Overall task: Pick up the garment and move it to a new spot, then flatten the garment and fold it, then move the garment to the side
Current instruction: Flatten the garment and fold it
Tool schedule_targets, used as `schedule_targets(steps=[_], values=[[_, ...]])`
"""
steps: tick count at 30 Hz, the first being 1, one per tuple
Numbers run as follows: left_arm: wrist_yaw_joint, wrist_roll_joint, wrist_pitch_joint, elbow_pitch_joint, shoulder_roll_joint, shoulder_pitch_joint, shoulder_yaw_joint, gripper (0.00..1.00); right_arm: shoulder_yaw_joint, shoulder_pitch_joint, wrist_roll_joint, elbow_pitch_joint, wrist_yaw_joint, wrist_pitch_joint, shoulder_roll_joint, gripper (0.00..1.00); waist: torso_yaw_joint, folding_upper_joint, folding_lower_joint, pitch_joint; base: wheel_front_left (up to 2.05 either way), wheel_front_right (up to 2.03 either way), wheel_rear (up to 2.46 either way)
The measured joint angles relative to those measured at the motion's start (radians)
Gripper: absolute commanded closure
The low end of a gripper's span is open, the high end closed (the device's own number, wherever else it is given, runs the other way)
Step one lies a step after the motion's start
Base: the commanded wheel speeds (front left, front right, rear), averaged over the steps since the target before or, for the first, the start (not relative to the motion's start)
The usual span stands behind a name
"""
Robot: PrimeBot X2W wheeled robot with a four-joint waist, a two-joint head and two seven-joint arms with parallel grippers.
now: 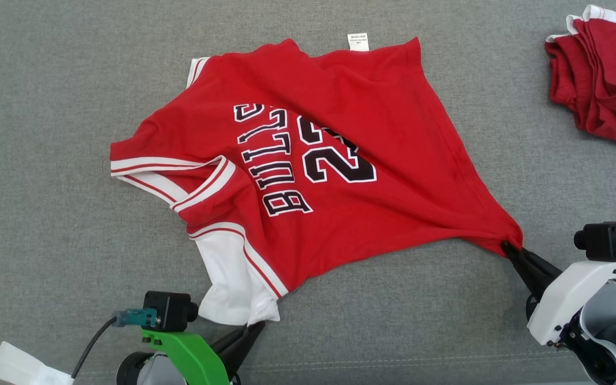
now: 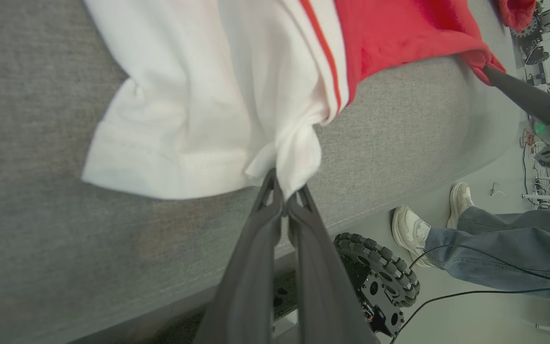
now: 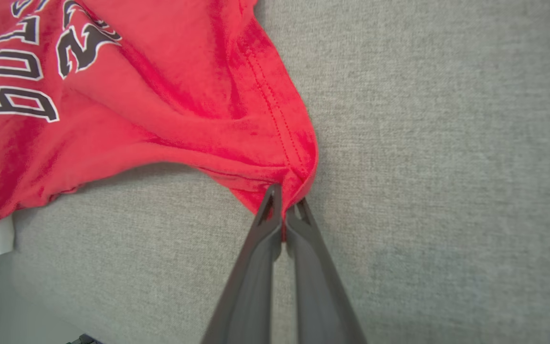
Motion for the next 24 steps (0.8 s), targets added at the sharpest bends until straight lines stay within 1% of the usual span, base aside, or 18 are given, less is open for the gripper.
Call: schedule_targets(steps=[1, 2, 3, 6, 9, 14, 15, 18, 23, 24], values=[[-0.003, 0.004, -0.007, 0.008, 0.000, 0.000, 0.002, 0.35, 0.000, -0.004, -0.013, 0.001, -0.001, 0.000, -0.002, 0.60, 0.000, 0.0000, 0.0000, 0.000, 0.00, 0.00, 0.00], [-0.003, 0.004, -0.017, 0.015, -0.004, 0.000, 0.006, 0.07, 0.001, -0.008, -0.022, 0.001, -0.001, -0.001, -0.004, 0.35, 0.001, 0.0000, 0.0000, 0.000, 0.00, 0.00, 0.00], [-0.003, 0.006, -0.025, 0.017, -0.007, 0.000, 0.009, 0.00, 0.005, -0.010, -0.031, 0.001, -0.001, -0.002, -0.008, 0.00, 0.001, 0.0000, 0.0000, 0.000, 0.00, 0.00, 0.00], [0.002, 0.010, -0.026, 0.030, -0.016, 0.000, 0.002, 0.00, 0.024, -0.009, -0.064, 0.002, -0.007, -0.001, -0.024, 0.00, 0.006, 0.0000, 0.0000, -0.004, 0.00, 0.00, 0.00], [0.020, 0.011, -0.026, 0.032, -0.017, 0.019, 0.007, 0.00, 0.039, -0.008, -0.087, -0.010, -0.010, 0.003, -0.039, 0.00, 0.014, 0.0000, 0.0000, -0.007, 0.00, 0.00, 0.00], [0.038, -0.009, -0.034, 0.001, -0.020, 0.090, 0.021, 0.00, 0.058, -0.006, -0.123, -0.064, -0.011, 0.019, -0.069, 0.00, 0.011, 0.0000, 0.0000, -0.006, 0.00, 0.00, 0.00], [0.038, -0.009, -0.035, -0.010, -0.018, 0.096, 0.026, 0.00, 0.058, -0.007, -0.134, -0.075, -0.017, 0.019, -0.071, 0.00, 0.009, 0.0000, 0.0000, -0.004, 0.00, 0.00, 0.00], [0.043, -0.006, -0.036, -0.044, -0.005, 0.098, 0.046, 0.00, 0.053, -0.007, -0.139, -0.096, -0.019, 0.028, -0.073, 0.00, 0.006, 0.0000, 0.0000, -0.002, 0.00, 0.00, 0.00], [0.056, 0.047, -0.044, -0.095, 0.052, 0.090, 0.087, 0.00, 0.048, -0.006, -0.141, -0.118, -0.023, 0.054, -0.091, 0.00, 0.011, 0.0000, 0.0000, -0.002, 0.00, 0.00, 0.00], [0.056, 0.047, -0.044, -0.095, 0.052, 0.090, 0.087, 0.00, 0.048, -0.006, -0.141, -0.118, -0.023, 0.054, -0.091, 0.00, 0.011, 0.0000, 0.0000, -0.002, 0.00, 0.00, 0.00]])
